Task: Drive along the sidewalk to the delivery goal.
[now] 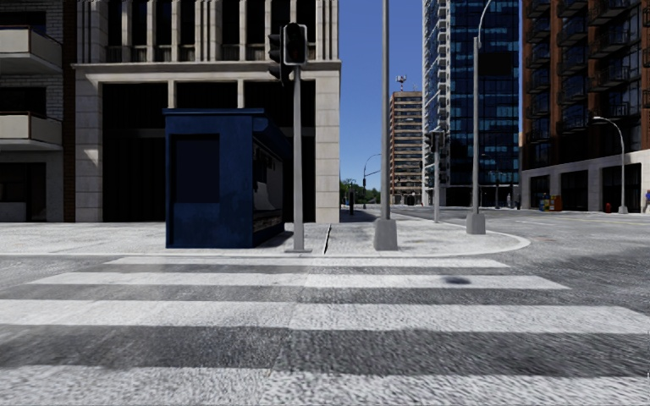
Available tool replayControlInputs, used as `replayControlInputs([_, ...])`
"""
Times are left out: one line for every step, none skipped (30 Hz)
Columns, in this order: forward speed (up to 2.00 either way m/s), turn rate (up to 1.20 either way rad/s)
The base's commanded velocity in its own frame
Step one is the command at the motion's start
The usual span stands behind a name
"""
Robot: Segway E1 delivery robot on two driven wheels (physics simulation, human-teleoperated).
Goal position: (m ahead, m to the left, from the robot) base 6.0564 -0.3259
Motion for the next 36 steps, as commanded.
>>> replayControlInputs([1.45, 0.00])
replayControlInputs([1.45, 0.00])
replayControlInputs([1.45, 0.00])
replayControlInputs([1.45, 0.00])
replayControlInputs([1.45, 0.00])
replayControlInputs([1.45, 0.00])
replayControlInputs([1.45, 0.00])
replayControlInputs([1.45, 0.00])
replayControlInputs([1.45, 0.00])
replayControlInputs([1.46, 0.00])
replayControlInputs([1.46, 0.00])
replayControlInputs([1.46, 0.00])
replayControlInputs([1.46, 0.00])
replayControlInputs([1.46, 0.00])
replayControlInputs([1.46, 0.00])
replayControlInputs([1.46, 0.00])
replayControlInputs([1.46, 0.00])
replayControlInputs([1.46, 0.00])
replayControlInputs([1.46, 0.00])
replayControlInputs([1.46, 0.00])
replayControlInputs([1.46, 0.00])
replayControlInputs([1.46, 0.00])
replayControlInputs([1.46, 0.00])
replayControlInputs([1.46, 0.00])
replayControlInputs([1.46, 0.00])
replayControlInputs([1.46, 0.00])
replayControlInputs([1.46, 0.00])
replayControlInputs([1.46, 0.00])
replayControlInputs([1.46, 0.00])
replayControlInputs([1.46, 0.00])
replayControlInputs([1.46, 0.00])
replayControlInputs([1.46, 0.00])
replayControlInputs([1.46, 0.00])
replayControlInputs([1.46, 0.00])
replayControlInputs([1.46, 0.00])
replayControlInputs([1.46, 0.00])
